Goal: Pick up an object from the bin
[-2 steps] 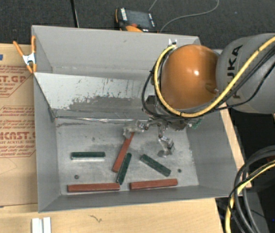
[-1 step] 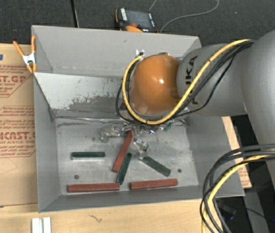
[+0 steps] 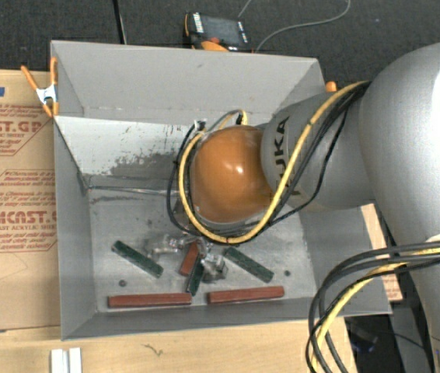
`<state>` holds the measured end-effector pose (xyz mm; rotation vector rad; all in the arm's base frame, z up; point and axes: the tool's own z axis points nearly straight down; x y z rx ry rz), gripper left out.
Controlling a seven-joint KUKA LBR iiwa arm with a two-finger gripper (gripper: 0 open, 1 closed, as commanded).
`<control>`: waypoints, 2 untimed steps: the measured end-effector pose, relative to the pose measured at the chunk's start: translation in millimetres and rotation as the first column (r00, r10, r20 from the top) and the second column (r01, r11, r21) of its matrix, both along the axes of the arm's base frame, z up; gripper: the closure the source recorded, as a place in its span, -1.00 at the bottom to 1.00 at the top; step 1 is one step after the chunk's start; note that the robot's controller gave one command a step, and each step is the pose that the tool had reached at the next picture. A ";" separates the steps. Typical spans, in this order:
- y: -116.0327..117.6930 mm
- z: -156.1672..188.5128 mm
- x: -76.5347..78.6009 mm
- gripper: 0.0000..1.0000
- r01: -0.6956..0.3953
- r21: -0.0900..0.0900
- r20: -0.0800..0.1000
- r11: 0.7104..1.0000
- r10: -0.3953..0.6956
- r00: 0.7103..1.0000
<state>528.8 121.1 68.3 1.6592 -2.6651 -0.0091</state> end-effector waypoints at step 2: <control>-34.5 135.0 19.7 1.00 0.014 -0.002 0.014 1.000 -0.014 1.000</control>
Offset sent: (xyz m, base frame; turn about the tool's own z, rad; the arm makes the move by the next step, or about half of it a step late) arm 0.0000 0.0000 0.0000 0.0000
